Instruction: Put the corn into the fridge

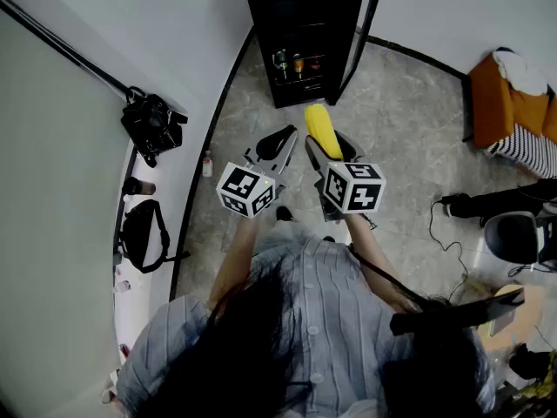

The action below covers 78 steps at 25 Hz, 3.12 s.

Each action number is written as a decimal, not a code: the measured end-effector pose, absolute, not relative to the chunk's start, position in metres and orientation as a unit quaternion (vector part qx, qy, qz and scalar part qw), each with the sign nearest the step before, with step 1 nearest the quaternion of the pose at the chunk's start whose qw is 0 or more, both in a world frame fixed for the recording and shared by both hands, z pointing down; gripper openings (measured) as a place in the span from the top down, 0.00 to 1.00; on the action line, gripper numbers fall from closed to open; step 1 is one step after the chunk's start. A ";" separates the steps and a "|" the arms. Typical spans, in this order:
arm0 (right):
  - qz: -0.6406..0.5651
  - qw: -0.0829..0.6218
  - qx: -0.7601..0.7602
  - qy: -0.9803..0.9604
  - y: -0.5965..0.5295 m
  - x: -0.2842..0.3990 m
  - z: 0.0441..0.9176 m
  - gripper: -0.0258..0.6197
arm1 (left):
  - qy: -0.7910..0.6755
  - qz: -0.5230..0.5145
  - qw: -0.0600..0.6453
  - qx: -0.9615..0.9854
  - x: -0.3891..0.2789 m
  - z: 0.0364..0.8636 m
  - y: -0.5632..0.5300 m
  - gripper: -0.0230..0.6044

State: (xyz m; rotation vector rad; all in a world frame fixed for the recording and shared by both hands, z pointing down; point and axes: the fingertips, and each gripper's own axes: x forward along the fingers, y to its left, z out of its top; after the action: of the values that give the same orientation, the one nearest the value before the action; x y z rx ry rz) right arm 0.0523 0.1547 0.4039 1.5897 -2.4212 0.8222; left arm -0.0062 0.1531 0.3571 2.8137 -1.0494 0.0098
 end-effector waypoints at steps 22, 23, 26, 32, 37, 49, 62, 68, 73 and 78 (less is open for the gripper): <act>0.296 0.063 0.556 -0.774 0.113 0.011 0.438 0.56 | -0.313 0.005 0.112 0.943 -0.060 0.396 0.099 0.95; 0.299 0.063 0.557 -0.772 0.113 0.013 0.439 0.56 | -0.314 0.005 0.115 0.943 -0.060 0.397 0.100 0.95; 0.304 0.066 0.558 -0.769 0.109 0.016 0.444 0.56 | -0.312 0.004 0.123 0.942 -0.059 0.402 0.098 0.95; 0.327 0.072 0.553 -0.763 0.093 0.024 0.464 0.56 | -0.317 0.019 0.140 0.938 -0.055 0.421 0.089 0.95; 0.337 0.077 0.550 -0.760 0.058 0.032 0.480 0.56 | -0.315 0.030 0.138 0.938 -0.047 0.429 0.062 0.95; 0.356 0.106 0.529 -0.763 -0.052 0.072 0.507 0.56 | -0.327 0.026 0.145 0.933 -0.010 0.442 -0.059 0.95; 0.373 0.127 0.490 -0.778 -0.152 0.110 0.530 0.56 | -0.374 0.038 0.149 0.914 0.021 0.452 -0.158 0.95; 0.371 0.137 0.472 -0.788 -0.183 0.113 0.541 0.56 | -0.390 0.042 0.149 0.908 0.028 0.457 -0.175 0.95; 0.365 0.146 0.466 -0.793 -0.208 0.106 0.553 0.56 | -0.385 0.052 0.142 0.911 0.030 0.467 -0.186 0.95; 0.355 0.150 0.471 -0.794 -0.231 0.096 0.563 0.56 | -0.380 0.052 0.135 0.913 0.020 0.476 -0.201 0.95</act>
State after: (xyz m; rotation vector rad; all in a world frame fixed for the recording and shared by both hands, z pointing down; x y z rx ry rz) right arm 0.0962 -0.2305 0.5629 1.3523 -2.2804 1.0194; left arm 0.0197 -0.2007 0.4759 2.6460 -1.1009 0.1515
